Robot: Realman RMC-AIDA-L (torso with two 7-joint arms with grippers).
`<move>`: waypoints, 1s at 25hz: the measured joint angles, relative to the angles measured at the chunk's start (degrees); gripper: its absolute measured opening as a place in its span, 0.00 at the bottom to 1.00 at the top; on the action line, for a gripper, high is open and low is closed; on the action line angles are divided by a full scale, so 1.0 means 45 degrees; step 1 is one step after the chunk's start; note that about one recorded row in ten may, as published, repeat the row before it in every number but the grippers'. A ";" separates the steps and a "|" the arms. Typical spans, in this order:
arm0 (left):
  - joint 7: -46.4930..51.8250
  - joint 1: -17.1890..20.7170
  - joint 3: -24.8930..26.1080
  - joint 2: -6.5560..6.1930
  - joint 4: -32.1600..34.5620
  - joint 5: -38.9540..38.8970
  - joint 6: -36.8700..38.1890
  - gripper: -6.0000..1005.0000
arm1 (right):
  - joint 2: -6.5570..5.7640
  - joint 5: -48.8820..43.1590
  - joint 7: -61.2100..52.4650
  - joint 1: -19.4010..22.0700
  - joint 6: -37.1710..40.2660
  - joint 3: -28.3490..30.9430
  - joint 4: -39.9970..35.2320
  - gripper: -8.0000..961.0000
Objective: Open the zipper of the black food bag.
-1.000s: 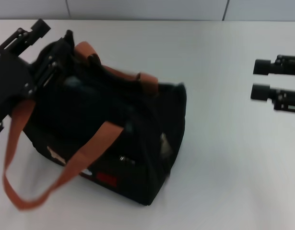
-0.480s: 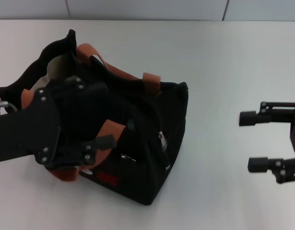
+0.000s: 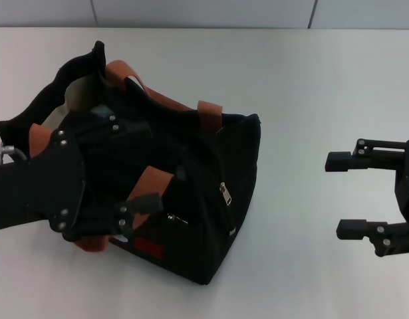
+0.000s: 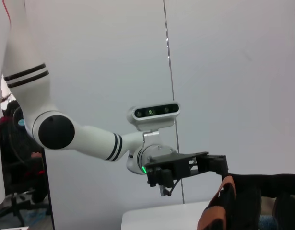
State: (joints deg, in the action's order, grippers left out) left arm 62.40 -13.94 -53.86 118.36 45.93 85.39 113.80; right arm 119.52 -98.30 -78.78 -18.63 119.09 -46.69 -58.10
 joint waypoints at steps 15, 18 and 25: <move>-0.0134 0.0002 -0.0024 0.0017 -0.0062 0.0009 0.0008 0.81 | -0.0002 0.0375 0.0319 -0.0017 -0.0220 0.0099 0.0435 0.80; -0.0179 0.0008 -0.0024 0.0022 -0.0068 -0.0046 0.0007 0.81 | -0.0006 0.0381 0.0329 -0.0012 -0.0272 0.0102 0.0436 0.80; -0.0280 0.0002 -0.0005 0.0039 -0.0091 -0.0088 0.0023 0.81 | -0.0015 0.0396 0.0364 0.0014 -0.0367 0.0117 0.0456 0.80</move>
State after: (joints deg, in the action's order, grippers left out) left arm 61.14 -13.93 -53.88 118.54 45.52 85.00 113.90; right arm 119.45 -96.52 -77.14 -18.56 117.43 -46.16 -56.04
